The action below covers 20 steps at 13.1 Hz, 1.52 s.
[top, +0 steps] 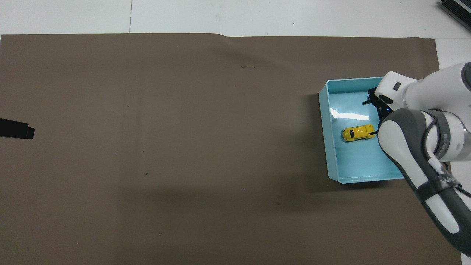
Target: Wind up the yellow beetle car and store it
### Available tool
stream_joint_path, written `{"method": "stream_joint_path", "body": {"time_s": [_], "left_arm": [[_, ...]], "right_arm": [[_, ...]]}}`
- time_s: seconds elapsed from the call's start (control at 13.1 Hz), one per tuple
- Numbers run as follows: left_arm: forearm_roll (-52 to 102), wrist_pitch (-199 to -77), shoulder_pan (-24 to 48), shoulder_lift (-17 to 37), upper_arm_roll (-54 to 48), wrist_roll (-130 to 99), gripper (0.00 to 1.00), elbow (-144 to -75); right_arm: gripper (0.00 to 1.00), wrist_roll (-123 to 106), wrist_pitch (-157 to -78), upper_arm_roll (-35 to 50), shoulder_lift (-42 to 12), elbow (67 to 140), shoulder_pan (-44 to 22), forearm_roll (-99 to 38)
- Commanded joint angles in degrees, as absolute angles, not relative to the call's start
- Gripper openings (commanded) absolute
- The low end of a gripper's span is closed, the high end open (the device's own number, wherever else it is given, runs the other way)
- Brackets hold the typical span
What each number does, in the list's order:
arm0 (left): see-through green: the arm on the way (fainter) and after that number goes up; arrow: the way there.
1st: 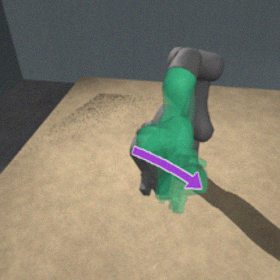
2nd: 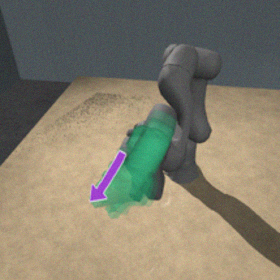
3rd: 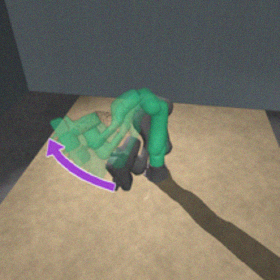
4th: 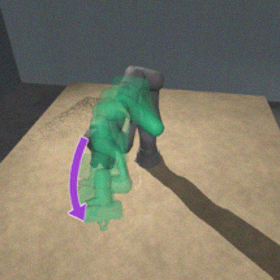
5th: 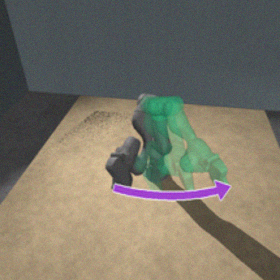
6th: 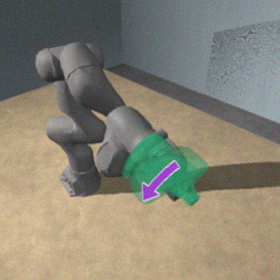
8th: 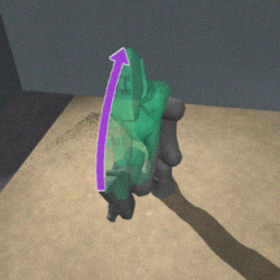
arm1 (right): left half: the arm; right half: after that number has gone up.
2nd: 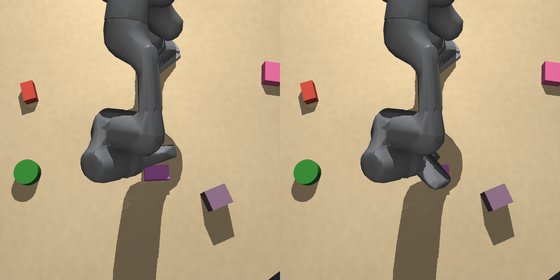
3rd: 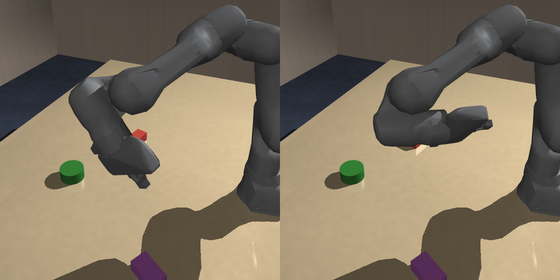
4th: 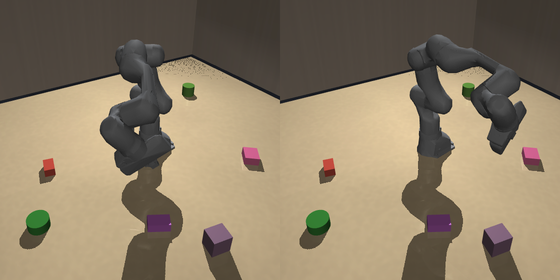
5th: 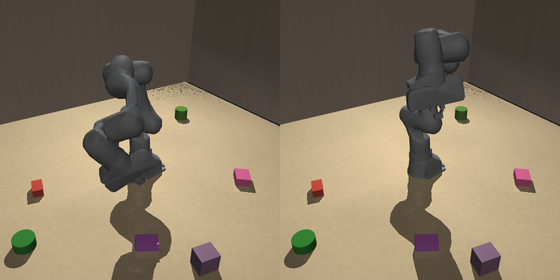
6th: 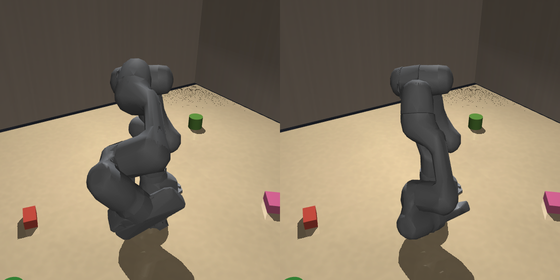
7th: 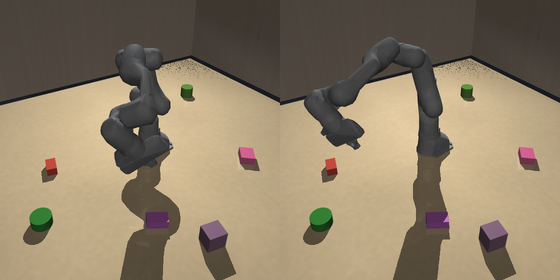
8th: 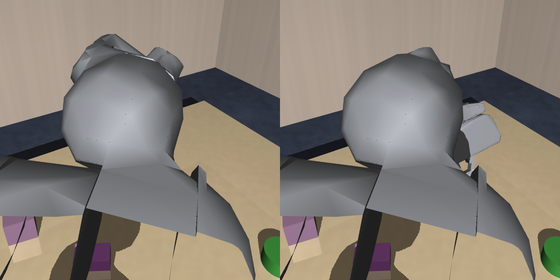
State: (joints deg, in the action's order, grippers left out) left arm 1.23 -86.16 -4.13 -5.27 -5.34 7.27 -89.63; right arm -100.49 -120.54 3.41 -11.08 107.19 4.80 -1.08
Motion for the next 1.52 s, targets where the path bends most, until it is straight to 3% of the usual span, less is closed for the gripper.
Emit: {"method": "stream_joint_path", "body": {"time_s": [0.0, 0.53, 0.76, 1.45], "left_arm": [[1.76, -85.43, -4.66, -5.89, -5.45, 7.21, 1.0, -89.74], [1.76, -85.43, -4.66, -5.8, -5.45, 7.21, 1.0, -89.65], [1.76, -85.43, -4.66, -5.89, -5.54, 7.29, 1.0, -89.74], [1.76, -85.43, -4.66, -5.89, -5.45, 7.21, 1.0, -89.74]], "right_arm": [[1.0, -98.88, -118.66, 3.78, -10.55, 105.73, 5.01, -1.49], [1.0, -97.92, -116.28, 3.08, -3.96, 105.21, 3.16, -1.67], [1.0, -94.06, -115.67, -0.25, -1.59, 105.21, -0.77, -1.5], [1.0, -81.67, -104.42, -1.14, 2.54, 101.95, -1.14, -1.76]]}}
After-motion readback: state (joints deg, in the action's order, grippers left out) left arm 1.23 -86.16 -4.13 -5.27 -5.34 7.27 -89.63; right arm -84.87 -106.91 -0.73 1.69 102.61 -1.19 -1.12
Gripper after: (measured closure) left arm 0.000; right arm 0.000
